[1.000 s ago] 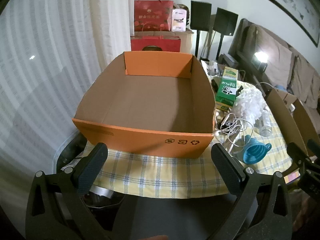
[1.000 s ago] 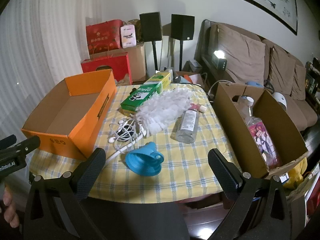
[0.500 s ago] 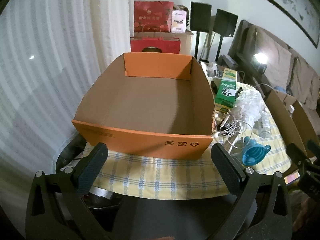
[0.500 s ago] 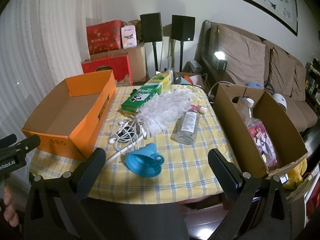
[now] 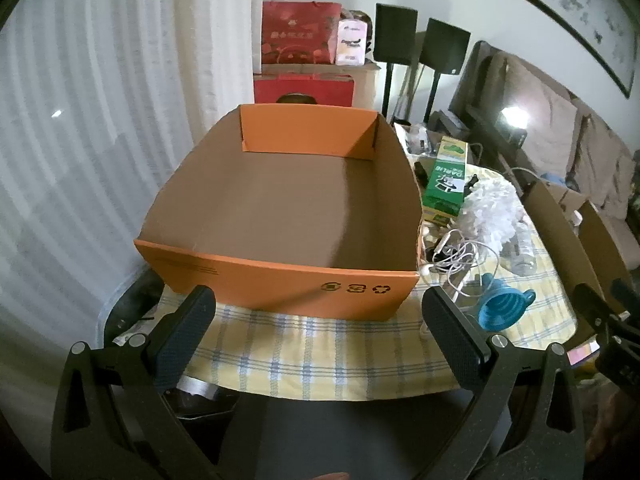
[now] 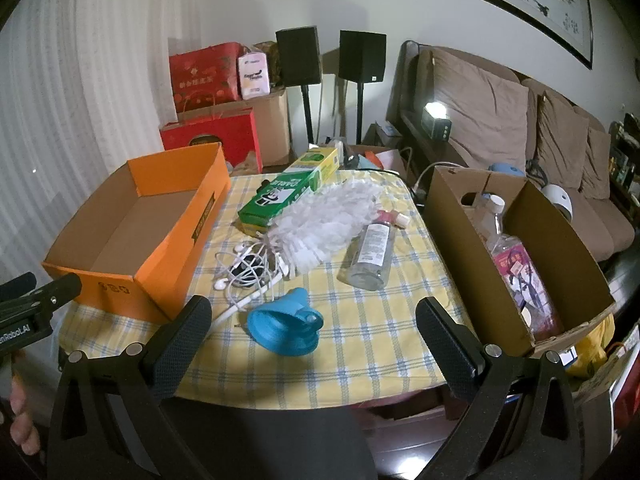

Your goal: Organize objects

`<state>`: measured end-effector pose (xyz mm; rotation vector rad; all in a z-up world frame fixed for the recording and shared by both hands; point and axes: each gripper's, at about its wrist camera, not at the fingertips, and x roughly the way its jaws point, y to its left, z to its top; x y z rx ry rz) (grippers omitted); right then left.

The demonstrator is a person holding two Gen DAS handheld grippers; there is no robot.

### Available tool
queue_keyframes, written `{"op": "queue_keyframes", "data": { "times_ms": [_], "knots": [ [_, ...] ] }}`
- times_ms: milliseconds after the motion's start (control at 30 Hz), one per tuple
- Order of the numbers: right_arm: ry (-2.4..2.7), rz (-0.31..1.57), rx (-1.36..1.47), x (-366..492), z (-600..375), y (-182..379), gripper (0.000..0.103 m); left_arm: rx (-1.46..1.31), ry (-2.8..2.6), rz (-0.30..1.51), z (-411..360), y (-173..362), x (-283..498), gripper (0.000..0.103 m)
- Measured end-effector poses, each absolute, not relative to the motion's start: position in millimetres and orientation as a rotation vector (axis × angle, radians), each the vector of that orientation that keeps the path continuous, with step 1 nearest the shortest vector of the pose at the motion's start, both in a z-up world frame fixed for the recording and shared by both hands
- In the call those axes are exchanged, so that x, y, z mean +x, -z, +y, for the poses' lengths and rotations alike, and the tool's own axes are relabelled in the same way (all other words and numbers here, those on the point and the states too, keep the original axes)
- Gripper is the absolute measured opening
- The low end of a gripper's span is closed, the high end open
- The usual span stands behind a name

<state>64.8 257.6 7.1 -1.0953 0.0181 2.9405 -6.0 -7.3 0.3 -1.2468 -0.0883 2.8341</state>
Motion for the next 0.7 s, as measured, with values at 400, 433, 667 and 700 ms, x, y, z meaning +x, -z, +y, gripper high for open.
{"op": "queue_keyframes", "data": {
  "times_ms": [400,433,667,700],
  "knots": [
    [-2.906,0.049,-1.060,65,285,-9,0.103,-1.213,-2.706,-0.113,9,6,-4,0.103],
    [-2.905,0.062,-1.054,66,290,-10,0.103,-1.203,-2.683,-0.105,15,7,-4,0.103],
    [-2.890,0.093,-1.034,70,316,-12,0.103,-1.122,-2.562,-0.026,55,10,0,0.103],
    [-2.888,0.103,-1.032,72,319,-12,0.103,-1.116,-2.545,-0.022,61,11,0,0.103]
  ]
}}
